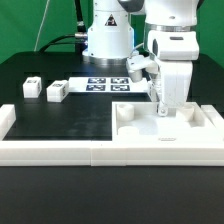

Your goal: Assemble one leg

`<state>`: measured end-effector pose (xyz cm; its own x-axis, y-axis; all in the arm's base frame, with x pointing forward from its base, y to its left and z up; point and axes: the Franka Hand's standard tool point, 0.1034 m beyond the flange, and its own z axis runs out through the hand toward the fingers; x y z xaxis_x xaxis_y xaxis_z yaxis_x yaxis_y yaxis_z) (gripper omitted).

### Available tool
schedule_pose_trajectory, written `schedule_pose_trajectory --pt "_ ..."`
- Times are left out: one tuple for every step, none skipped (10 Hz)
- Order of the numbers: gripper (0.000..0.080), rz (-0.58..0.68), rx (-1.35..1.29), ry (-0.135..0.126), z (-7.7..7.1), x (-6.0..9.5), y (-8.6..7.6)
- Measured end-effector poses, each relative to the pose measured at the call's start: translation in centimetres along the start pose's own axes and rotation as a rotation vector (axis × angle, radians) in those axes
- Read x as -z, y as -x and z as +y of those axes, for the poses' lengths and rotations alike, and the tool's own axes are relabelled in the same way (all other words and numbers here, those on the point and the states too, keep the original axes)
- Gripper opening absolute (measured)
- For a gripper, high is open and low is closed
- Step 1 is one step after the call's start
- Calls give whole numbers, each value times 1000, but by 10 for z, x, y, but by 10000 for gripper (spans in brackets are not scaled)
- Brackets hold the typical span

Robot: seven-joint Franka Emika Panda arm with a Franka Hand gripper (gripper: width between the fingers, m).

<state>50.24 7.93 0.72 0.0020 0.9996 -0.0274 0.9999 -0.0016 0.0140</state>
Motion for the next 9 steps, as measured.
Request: schedule_pose_trajectory --pt "65 0 0 0 0 0 0" --pt "65 0 1 0 0 0 0" --pt "236 0 1 0 0 0 0" --pt "236 0 1 0 0 0 0" --pt "437 0 1 0 0 0 0" --pt "565 0 1 0 0 0 0" --pt "565 0 1 0 0 0 0" --pt "632 0 1 -1 0 0 0" --pt "646 0 1 -1 0 0 0"
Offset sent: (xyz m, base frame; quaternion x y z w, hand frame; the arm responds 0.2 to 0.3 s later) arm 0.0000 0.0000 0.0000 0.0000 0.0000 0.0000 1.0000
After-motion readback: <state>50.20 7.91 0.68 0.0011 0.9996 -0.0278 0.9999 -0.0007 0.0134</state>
